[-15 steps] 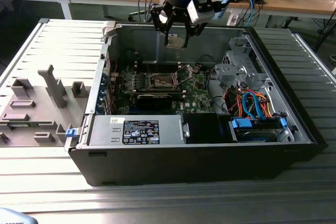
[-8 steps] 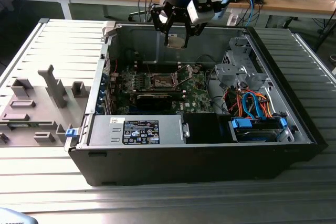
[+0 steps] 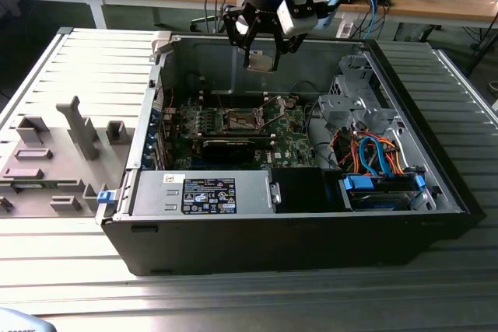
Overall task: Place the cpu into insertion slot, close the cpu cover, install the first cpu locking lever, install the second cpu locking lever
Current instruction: 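Place the cpu into insertion slot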
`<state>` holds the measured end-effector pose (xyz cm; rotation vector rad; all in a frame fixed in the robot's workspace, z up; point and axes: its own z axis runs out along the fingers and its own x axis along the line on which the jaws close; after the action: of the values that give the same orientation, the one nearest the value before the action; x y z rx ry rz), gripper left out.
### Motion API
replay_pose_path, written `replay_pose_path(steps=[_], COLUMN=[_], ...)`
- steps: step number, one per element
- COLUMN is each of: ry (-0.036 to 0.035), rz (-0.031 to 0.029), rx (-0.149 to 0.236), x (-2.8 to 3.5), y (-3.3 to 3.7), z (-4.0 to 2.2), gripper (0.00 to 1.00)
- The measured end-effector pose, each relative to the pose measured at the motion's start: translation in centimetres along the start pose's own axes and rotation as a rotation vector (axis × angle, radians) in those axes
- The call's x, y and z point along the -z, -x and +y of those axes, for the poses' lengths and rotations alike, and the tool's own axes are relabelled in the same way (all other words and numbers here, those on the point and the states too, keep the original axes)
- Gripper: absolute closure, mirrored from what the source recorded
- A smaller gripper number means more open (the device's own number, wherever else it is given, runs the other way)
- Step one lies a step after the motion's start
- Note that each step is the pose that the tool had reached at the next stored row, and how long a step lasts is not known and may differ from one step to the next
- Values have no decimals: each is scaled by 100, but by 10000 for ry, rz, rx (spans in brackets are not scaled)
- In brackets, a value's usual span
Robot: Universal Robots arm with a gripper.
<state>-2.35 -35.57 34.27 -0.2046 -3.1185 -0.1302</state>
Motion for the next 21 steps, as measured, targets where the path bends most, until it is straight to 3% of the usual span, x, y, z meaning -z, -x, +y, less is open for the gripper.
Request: replay_pose_path(steps=[21], ry=[1], rz=[-9], rx=[-106], x=[0], y=[0], z=[0], gripper=[45])
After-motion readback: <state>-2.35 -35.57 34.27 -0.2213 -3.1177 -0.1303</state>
